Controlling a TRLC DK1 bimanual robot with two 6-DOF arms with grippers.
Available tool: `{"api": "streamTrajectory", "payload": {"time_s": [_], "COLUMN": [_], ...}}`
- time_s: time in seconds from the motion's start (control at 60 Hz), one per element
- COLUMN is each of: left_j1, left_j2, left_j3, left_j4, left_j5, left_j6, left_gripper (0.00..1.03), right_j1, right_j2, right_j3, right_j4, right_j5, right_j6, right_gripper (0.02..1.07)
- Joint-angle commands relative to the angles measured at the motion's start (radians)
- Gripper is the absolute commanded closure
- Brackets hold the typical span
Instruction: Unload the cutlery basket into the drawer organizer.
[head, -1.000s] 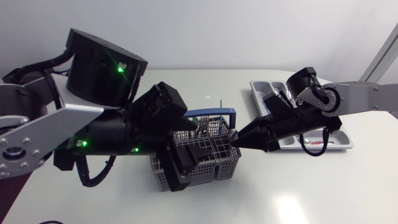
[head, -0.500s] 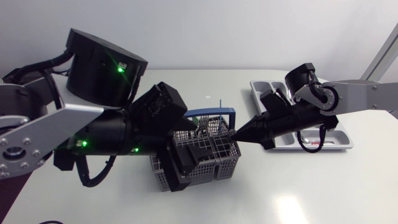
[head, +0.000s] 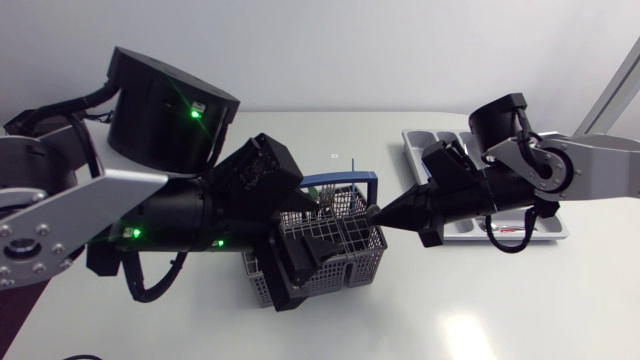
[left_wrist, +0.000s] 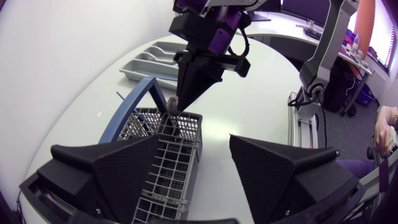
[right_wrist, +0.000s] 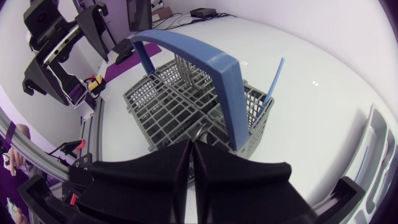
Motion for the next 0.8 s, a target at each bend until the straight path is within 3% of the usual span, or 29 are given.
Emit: {"api": "streamTrajectory", "payload": {"time_s": [0.0,0.317,0.633,0.783], "left_j1": [-0.006,-0.012,-0.003,-0.01], "left_j2": [0.017,0.044,0.097,0.127], "left_j3": [-0.003,0.033,0.13,0.128], "left_j4": [-0.005,-0.003,-0.014,0.051], "left_j5": [-0.007,-0.007,0.001,-0.005], "left_j6": [0.018,0.034,0.052,0.043], "left_gripper": [0.24,0.23,0.2,0.2], "right_j1": [0.01,0.036,0.041,0.047], "right_j2": [-0.057,-0.183,-0.301,-0.341], "right_j3": [-0.026,-0.029,0.039,0.051], "right_j4": [0.012,-0.007,-0.12,-0.133], "right_j5": [0.014,0.038,0.037,0.038], "right_j6": [0.017,0.042,0.037,0.091], "right_gripper": [1.01,1.01,1.01,1.01]}}
